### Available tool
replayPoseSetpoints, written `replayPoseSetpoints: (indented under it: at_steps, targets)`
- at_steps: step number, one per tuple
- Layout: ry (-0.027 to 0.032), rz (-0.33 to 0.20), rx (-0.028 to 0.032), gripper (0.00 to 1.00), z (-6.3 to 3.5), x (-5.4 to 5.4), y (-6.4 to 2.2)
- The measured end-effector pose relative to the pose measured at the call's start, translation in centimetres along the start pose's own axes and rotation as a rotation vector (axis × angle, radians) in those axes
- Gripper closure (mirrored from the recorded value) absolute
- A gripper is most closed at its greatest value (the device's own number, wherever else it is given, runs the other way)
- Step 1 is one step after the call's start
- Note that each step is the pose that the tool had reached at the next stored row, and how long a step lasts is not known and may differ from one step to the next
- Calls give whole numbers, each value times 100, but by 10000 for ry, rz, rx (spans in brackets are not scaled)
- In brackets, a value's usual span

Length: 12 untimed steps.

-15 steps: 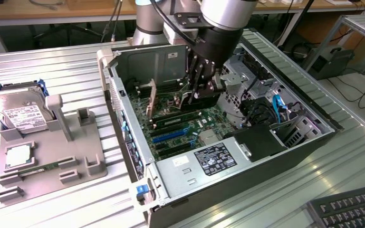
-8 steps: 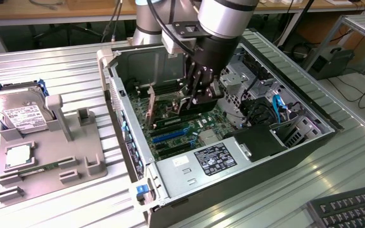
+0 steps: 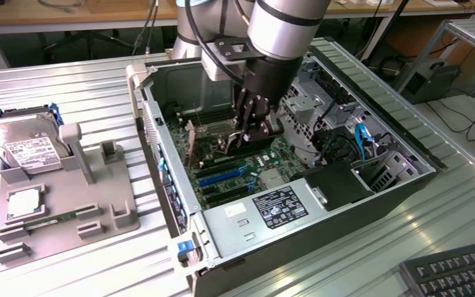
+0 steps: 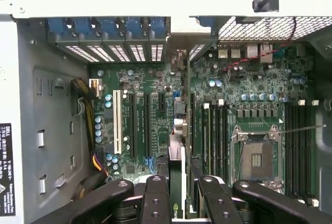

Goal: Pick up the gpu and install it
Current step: 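Insert the gpu into the slot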

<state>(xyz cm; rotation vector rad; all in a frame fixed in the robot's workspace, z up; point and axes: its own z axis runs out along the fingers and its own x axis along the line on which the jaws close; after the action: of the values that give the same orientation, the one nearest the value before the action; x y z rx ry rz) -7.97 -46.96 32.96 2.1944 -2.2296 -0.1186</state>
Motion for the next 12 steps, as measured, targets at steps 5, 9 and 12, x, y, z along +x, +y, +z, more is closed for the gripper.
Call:
replayPoseSetpoints:
  at_steps: [5, 9, 12]
  targets:
    - [-22, -61, 103, 74, 77, 1, 77]
    - [-24, -64, 153, 74, 135, 2, 82]
    - [-27, -4, 160, 74, 179, -1, 84]
